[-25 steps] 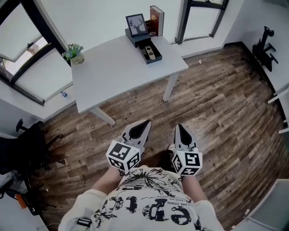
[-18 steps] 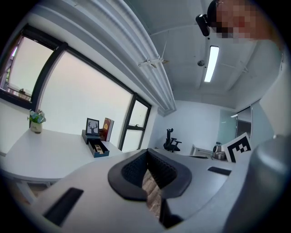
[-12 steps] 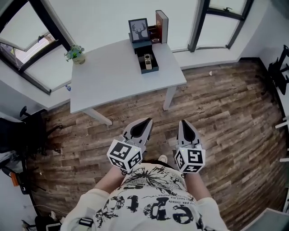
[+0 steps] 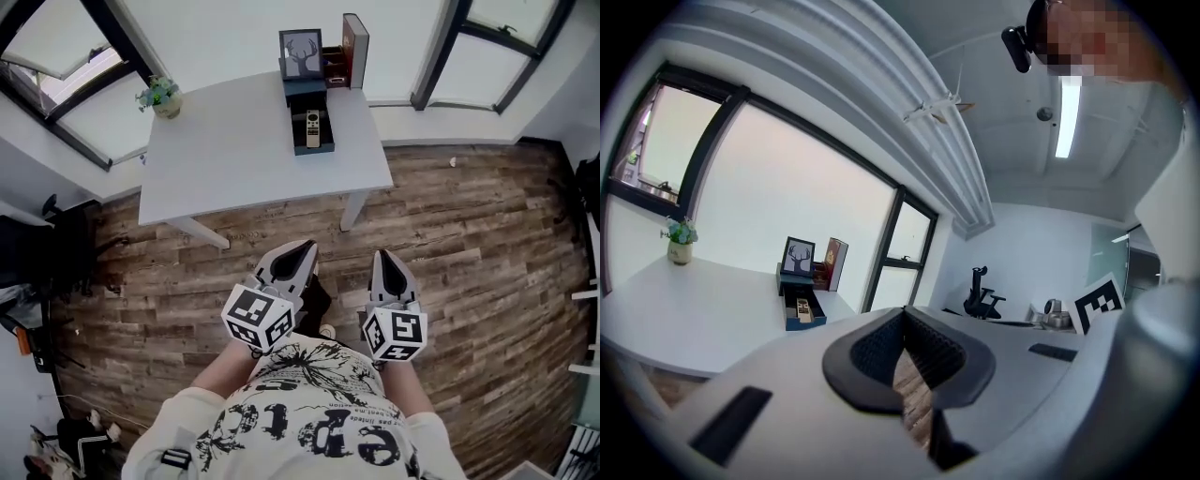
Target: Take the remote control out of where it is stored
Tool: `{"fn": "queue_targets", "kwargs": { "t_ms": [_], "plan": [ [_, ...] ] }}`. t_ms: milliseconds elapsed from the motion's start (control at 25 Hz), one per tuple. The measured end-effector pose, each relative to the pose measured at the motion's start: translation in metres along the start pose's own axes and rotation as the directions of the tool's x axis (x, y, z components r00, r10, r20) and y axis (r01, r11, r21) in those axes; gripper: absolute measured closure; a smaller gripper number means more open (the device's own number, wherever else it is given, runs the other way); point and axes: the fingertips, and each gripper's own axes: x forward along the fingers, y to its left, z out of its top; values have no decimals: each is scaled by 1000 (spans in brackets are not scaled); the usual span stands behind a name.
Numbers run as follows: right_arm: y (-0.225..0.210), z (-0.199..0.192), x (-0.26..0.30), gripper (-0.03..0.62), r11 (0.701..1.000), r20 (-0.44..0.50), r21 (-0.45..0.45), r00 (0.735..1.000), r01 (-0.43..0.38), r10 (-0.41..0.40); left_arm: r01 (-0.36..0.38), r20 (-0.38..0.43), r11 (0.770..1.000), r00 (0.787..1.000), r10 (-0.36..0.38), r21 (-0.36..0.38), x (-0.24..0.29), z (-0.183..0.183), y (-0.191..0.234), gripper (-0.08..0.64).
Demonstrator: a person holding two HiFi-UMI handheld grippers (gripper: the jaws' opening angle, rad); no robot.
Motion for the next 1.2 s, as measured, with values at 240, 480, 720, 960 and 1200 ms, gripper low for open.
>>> {"fn": "queue_targets", "kwargs": {
  "t_ms": [240, 480, 720, 960, 1200],
  "plan": [
    [-23, 14, 63, 591, 999, -13, -10, 999, 37, -38, 51, 2, 998, 999, -51, -35, 63, 19, 37, 549],
    [-53, 47, 147, 591, 997, -18, -34, 998, 63, -64, 78, -4, 996, 997, -79, -41, 146, 49, 90, 549],
    [-69, 81, 233, 591, 996, -25, -54, 997, 65, -67, 90, -16, 995, 996, -91, -47, 210, 78, 147, 549],
    [-66, 98, 306, 591, 999, -33, -46, 999, 25, -26, 70, 35, 996, 997, -69, -54, 242, 106, 204, 549],
    [-61, 91, 354, 591, 997, -80, -42, 995, -57, 54, -80, 24, 994, 996, 82, -75, 254, 104, 246, 549]
  ]
}}
